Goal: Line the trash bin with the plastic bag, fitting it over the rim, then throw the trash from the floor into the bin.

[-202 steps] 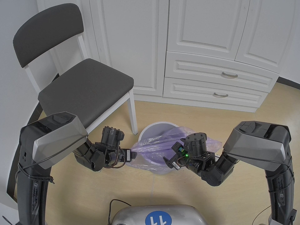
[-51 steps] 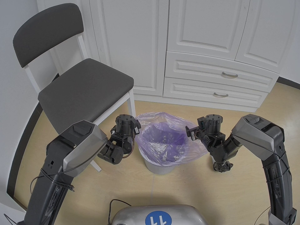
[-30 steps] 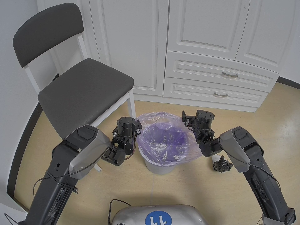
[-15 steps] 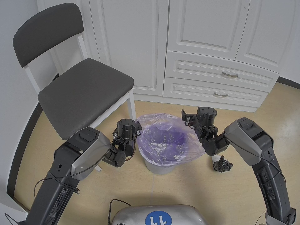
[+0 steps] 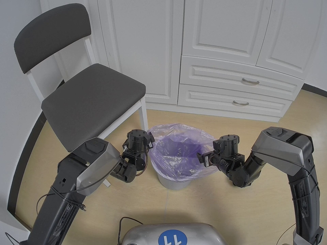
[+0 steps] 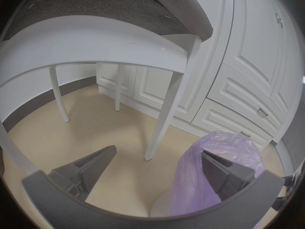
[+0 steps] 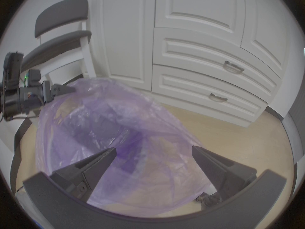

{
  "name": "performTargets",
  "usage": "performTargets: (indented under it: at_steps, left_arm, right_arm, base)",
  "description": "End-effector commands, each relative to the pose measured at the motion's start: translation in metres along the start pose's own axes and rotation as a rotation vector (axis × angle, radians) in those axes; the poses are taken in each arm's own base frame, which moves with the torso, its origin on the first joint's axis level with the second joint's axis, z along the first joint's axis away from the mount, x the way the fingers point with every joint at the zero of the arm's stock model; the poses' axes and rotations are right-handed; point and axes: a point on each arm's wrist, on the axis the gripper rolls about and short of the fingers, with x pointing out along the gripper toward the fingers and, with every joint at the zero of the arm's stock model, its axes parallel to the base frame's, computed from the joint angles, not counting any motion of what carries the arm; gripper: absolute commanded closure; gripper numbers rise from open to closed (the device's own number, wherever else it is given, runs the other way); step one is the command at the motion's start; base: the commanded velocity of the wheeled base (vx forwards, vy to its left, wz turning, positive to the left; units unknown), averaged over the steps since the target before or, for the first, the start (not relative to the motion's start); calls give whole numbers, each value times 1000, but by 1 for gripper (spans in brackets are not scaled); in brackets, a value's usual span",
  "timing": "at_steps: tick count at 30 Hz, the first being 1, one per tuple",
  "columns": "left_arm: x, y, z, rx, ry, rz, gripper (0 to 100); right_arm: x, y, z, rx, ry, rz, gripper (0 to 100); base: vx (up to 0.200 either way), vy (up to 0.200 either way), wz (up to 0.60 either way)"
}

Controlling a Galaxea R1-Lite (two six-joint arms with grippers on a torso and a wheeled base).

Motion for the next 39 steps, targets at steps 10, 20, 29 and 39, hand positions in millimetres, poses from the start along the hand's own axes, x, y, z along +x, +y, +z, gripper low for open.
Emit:
performTargets:
  at_steps: [10,20,29,39]
  left_arm:
    - [-3,-1,2,3,2,-2,0]
    - [-3,0,1,3,3,0,0]
    - [-2,0,1,4,4,2,0]
    - [-2,0,0,2,3,0,0]
  right_arm:
    - [53,-2,22,88,-153,-91,0]
    - [56,-10,29,119,-175,-122,0]
    - [34,10,20,81,-102,-63,0]
    - [78,16,0,132,-143,-82,0]
  base:
    - [0,0,0]
    - [0,0,0]
    - [0,0,0]
    - [0,0,0]
